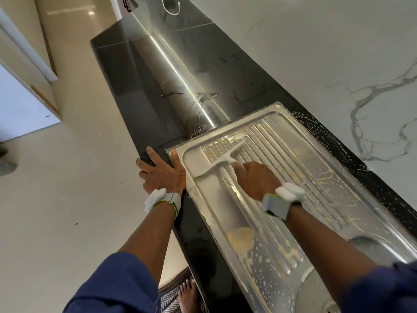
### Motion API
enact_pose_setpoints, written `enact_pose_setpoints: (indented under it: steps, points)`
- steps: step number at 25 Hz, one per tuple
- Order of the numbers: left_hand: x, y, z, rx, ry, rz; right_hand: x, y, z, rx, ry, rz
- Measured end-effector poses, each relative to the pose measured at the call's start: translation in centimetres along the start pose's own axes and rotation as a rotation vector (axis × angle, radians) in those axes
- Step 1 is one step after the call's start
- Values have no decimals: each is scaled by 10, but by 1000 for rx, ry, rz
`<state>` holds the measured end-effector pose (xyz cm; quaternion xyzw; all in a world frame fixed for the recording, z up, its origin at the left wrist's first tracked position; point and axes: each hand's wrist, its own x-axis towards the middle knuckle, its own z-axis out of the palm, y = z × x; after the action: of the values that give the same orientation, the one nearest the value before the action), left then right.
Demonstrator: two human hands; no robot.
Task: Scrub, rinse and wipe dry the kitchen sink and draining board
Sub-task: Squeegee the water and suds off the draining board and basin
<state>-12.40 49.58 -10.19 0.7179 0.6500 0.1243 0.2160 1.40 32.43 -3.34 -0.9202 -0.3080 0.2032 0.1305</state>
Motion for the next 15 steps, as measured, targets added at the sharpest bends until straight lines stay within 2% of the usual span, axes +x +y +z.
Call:
enact_pose_setpoints:
  steps: [4, 7, 11, 15]
  points:
    - [5, 2, 7, 16, 15, 9, 61, -35, 16, 32, 55, 74]
    - [5, 0, 7, 27, 22, 13, 68, -24, 20, -11, 84, 102]
    - [5, -1, 7, 28, 6, 12, 47, 15, -3, -11, 58, 136]
    - [2, -3, 7, 65, 15, 75, -32, 55, 9, 5, 34, 167]
